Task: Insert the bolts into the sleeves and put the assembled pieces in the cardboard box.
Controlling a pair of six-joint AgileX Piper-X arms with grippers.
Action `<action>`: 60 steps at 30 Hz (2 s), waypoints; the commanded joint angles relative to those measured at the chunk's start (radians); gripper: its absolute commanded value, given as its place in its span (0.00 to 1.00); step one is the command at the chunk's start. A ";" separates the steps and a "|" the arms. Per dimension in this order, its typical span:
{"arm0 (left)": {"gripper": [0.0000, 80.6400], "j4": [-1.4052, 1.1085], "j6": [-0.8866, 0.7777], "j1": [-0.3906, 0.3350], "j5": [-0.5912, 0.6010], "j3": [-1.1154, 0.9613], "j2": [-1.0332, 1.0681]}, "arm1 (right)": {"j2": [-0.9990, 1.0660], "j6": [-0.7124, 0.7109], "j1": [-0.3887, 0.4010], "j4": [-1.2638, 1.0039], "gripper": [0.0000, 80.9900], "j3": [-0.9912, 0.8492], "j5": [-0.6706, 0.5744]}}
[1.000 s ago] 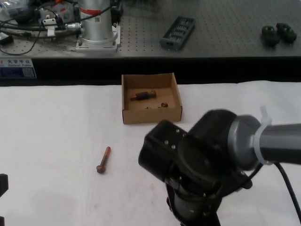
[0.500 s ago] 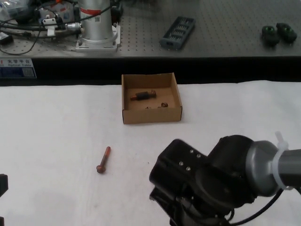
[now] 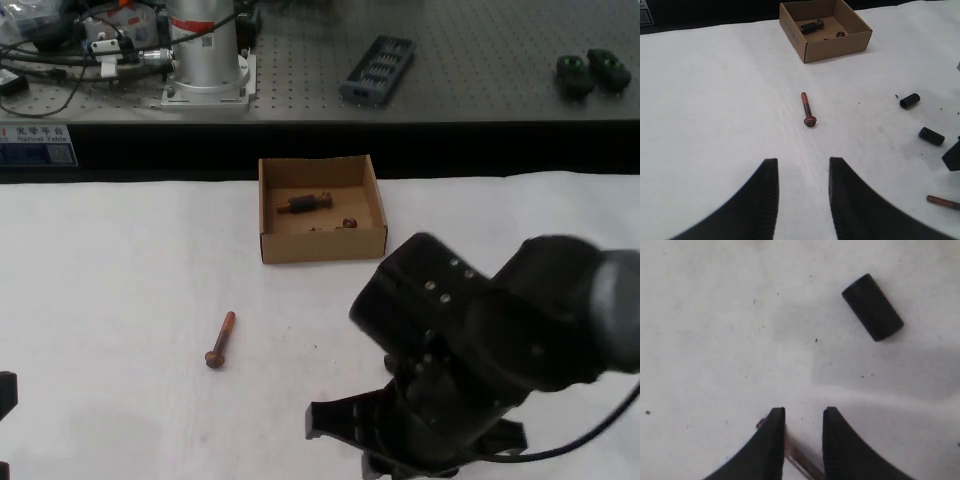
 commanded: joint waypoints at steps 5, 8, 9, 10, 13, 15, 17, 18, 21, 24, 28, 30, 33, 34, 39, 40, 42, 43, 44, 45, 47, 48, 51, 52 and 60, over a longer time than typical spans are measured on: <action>0.32 -0.012 0.008 -0.002 0.002 -0.005 -0.006 | -0.137 -0.052 0.019 0.043 0.05 -0.001 -0.019; 0.32 -0.012 0.008 -0.002 0.002 -0.005 -0.006 | -0.131 -0.058 0.046 0.044 0.05 0.006 -0.054; 0.32 -0.012 0.008 -0.002 0.002 -0.005 -0.006 | -0.130 -0.057 0.059 0.035 0.05 0.015 -0.064; 0.32 -0.012 0.008 -0.002 0.002 -0.005 -0.006 | -0.128 -0.057 0.072 0.029 0.05 0.025 -0.067; 0.32 -0.012 0.008 -0.002 0.002 -0.005 -0.006 | -0.128 -0.042 0.107 0.021 0.05 0.067 -0.071; 0.32 -0.012 0.008 -0.002 0.002 -0.005 -0.006 | -0.128 -0.026 0.123 0.018 0.05 0.099 -0.081; 0.32 -0.012 0.008 -0.002 0.002 -0.005 -0.006 | -0.128 0.006 0.134 0.000 0.05 0.138 -0.095; 0.32 -0.012 0.008 -0.002 0.002 -0.005 -0.006 | -0.128 0.013 0.136 -0.016 0.05 0.153 -0.107; 0.32 -0.012 0.008 -0.002 0.002 -0.005 -0.006 | -0.128 0.029 0.138 -0.061 0.05 0.190 -0.145; 0.32 -0.012 0.008 -0.002 0.002 -0.005 -0.006 | -0.128 0.041 0.139 -0.081 0.05 0.199 -0.158; 0.32 -0.012 0.008 -0.002 0.002 -0.005 -0.006 | -0.128 0.039 0.139 -0.106 0.05 0.201 -0.171; 0.32 -0.012 0.008 -0.002 0.002 -0.005 -0.006 | -0.123 0.042 0.139 -0.121 0.05 0.210 -0.180; 0.32 -0.012 0.008 -0.002 0.002 -0.005 -0.006 | -0.093 0.053 0.139 -0.134 0.05 0.224 -0.223; 0.32 -0.012 0.008 -0.002 0.002 -0.005 -0.006 | -0.082 0.057 0.139 -0.138 0.05 0.227 -0.243; 0.32 -0.012 0.008 -0.002 0.002 -0.005 -0.006 | -0.026 0.058 0.139 -0.195 0.05 0.229 -0.268; 0.32 -0.012 0.008 -0.002 0.002 -0.005 -0.006 | -0.022 0.058 0.139 -0.205 0.05 0.229 -0.272; 0.32 -0.012 0.008 -0.002 0.002 -0.005 -0.006 | -0.014 0.058 0.139 -0.215 0.05 0.229 -0.276; 0.32 -0.012 0.008 -0.002 0.002 -0.005 -0.006 | -0.010 0.058 0.139 -0.215 0.05 0.229 -0.276; 0.32 -0.012 0.008 -0.002 0.002 -0.005 -0.006 | -0.005 0.058 0.139 -0.215 0.05 0.229 -0.276; 0.32 -0.012 0.008 -0.002 0.002 -0.005 -0.006 | 0.000 0.058 0.136 -0.215 0.05 0.229 -0.276; 0.32 -0.012 0.008 -0.002 0.002 -0.005 -0.006 | 0.009 0.056 0.128 -0.215 0.05 0.229 -0.274; 0.32 -0.012 0.008 -0.002 0.002 -0.005 -0.006 | 0.013 0.056 0.119 -0.215 0.05 0.229 -0.272; 0.32 -0.012 0.008 -0.002 0.002 -0.005 -0.006 | 0.014 0.056 0.091 -0.213 0.05 0.229 -0.246; 0.32 -0.012 0.008 -0.002 0.002 -0.005 -0.006 | 0.014 0.056 0.080 -0.213 0.05 0.229 -0.240; 0.32 -0.012 0.008 -0.002 0.002 -0.005 -0.006 | 0.014 -0.008 -0.049 -0.213 0.05 0.229 -0.206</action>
